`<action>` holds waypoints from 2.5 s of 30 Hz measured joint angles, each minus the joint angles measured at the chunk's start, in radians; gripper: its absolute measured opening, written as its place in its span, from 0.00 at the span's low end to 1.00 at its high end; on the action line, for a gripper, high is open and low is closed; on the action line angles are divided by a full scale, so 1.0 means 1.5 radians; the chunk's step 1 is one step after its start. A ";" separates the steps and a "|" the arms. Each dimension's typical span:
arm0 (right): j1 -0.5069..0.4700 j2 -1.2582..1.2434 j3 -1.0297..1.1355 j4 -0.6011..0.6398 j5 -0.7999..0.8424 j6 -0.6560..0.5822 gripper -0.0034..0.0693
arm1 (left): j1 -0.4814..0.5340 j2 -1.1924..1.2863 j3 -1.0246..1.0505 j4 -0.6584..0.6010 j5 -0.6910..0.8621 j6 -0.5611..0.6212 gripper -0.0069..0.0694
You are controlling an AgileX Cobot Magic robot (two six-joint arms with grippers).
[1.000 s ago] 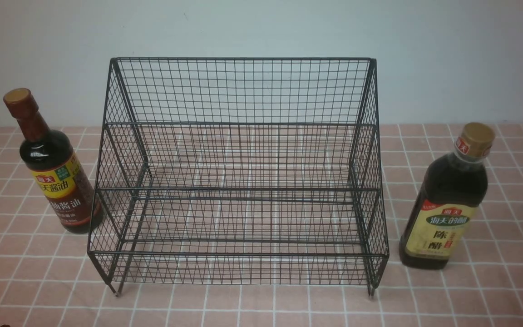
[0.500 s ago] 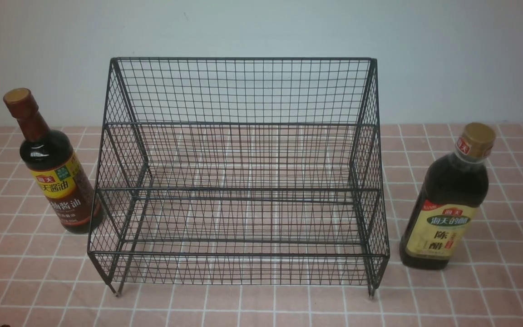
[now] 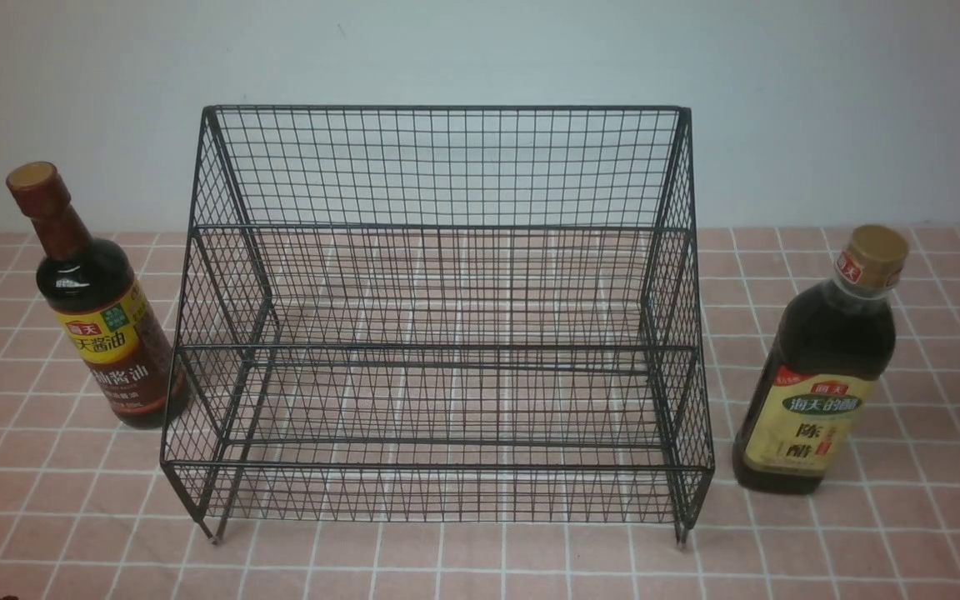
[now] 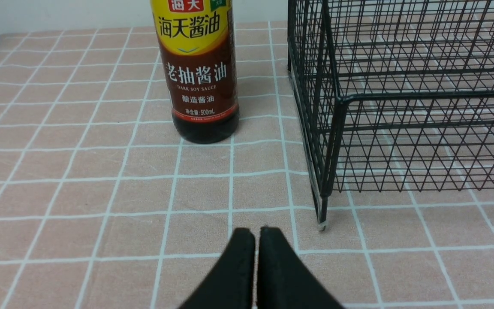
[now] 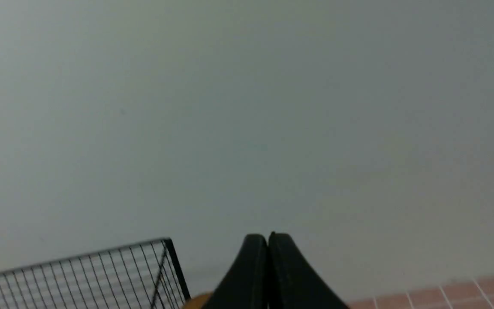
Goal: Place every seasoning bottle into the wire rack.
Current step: Use the right arm to grab the condiment bottle closest to it
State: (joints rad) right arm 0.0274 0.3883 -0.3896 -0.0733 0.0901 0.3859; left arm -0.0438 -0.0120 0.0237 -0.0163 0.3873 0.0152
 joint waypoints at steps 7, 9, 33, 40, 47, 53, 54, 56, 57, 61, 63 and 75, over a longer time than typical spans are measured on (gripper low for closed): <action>0.000 0.217 -0.136 -0.009 0.064 -0.048 0.06 | 0.000 0.000 0.000 0.000 0.000 0.000 0.09; 0.001 0.250 -0.156 -0.009 0.066 -0.053 0.08 | 0.000 0.000 0.000 0.000 0.000 0.000 0.09; 0.143 0.505 -0.253 -0.010 0.078 -0.080 0.85 | 0.000 0.000 0.000 0.000 0.000 0.000 0.09; 0.143 0.508 -0.254 -0.010 0.079 -0.081 0.85 | 0.000 0.000 0.000 0.000 0.000 0.000 0.09; 0.155 0.512 -0.254 -0.009 0.108 -0.083 0.85 | 0.000 0.000 0.000 0.000 0.000 0.000 0.09; 0.155 0.512 -0.254 -0.010 0.113 -0.086 0.85 | 0.000 0.000 0.000 0.000 0.000 0.000 0.09; 0.155 0.516 -0.254 -0.010 0.115 -0.086 0.85 | 0.000 0.000 0.000 0.000 0.000 0.000 0.09; 0.155 0.525 -0.254 -0.010 0.115 -0.086 0.85 | 0.000 0.000 0.000 0.000 0.000 0.000 0.09; 0.155 0.531 -0.254 -0.010 0.115 -0.086 0.85 | 0.000 0.000 0.000 0.000 0.000 0.000 0.09; 0.155 0.552 -0.254 -0.010 0.116 -0.086 0.85 | 0.000 0.000 0.000 0.000 0.000 0.000 0.09; 0.155 0.561 -0.254 -0.010 0.119 -0.086 0.81 | 0.000 0.000 0.000 0.000 0.000 0.000 0.09; 0.155 0.546 -0.256 -0.056 0.133 -0.095 0.51 | 0.000 0.000 0.000 0.000 0.000 0.000 0.09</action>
State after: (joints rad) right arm 0.2602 1.2078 -0.7732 -0.1571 0.2891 0.2429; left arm -0.0438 -0.0120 0.0237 -0.0163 0.3873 0.0152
